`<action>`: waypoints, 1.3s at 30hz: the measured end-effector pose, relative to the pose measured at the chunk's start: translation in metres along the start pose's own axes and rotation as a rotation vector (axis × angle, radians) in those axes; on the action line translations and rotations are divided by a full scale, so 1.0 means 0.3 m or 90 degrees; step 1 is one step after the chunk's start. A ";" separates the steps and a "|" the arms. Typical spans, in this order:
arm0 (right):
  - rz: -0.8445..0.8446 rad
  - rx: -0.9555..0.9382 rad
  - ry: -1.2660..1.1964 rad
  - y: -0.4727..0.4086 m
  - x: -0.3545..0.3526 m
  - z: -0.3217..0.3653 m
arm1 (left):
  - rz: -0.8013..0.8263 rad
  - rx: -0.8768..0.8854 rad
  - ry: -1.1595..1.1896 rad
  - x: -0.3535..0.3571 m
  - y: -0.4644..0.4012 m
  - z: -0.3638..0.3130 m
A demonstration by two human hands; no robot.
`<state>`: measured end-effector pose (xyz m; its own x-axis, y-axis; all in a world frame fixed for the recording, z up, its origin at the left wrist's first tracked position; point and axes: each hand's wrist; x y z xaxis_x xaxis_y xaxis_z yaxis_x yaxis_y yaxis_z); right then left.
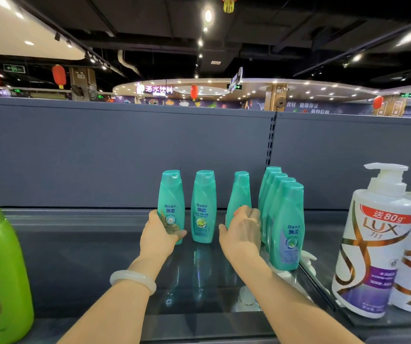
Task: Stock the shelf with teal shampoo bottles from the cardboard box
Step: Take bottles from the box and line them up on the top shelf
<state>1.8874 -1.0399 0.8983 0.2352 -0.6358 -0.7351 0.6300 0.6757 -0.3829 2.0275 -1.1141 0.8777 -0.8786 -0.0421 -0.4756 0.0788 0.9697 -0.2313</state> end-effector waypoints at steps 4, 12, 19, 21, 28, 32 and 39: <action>-0.049 0.009 -0.031 -0.018 0.005 -0.010 | 0.003 0.001 0.001 -0.002 -0.001 0.001; 0.042 0.174 -0.254 -0.072 0.049 -0.061 | 0.004 -0.001 0.003 0.001 -0.008 0.007; 0.014 0.175 -0.154 -0.064 0.040 -0.049 | 0.006 0.010 0.001 0.003 -0.007 -0.001; 0.008 0.175 -0.135 -0.060 0.039 -0.046 | 0.006 0.010 0.001 0.002 -0.005 -0.002; 0.034 0.141 -0.099 -0.018 -0.001 -0.025 | 0.008 0.007 0.004 -0.002 0.000 -0.008; -0.032 0.033 -0.080 0.044 -0.022 -0.010 | 0.005 0.006 0.003 0.000 0.000 -0.008; 0.152 0.021 -0.067 0.038 0.043 0.119 | -0.004 0.015 -0.011 0.008 -0.011 0.002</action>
<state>1.9241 -1.0537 0.9043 0.4548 -0.4961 -0.7396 0.5707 0.7999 -0.1856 2.0254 -1.1174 0.8768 -0.8707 -0.0533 -0.4889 0.0836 0.9636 -0.2539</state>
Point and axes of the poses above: each hand's wrist, its own y-axis away from the middle knuckle, its own x-axis out of the palm, z = x × y, and after that the axes turned 1 degree about -y, right-handed
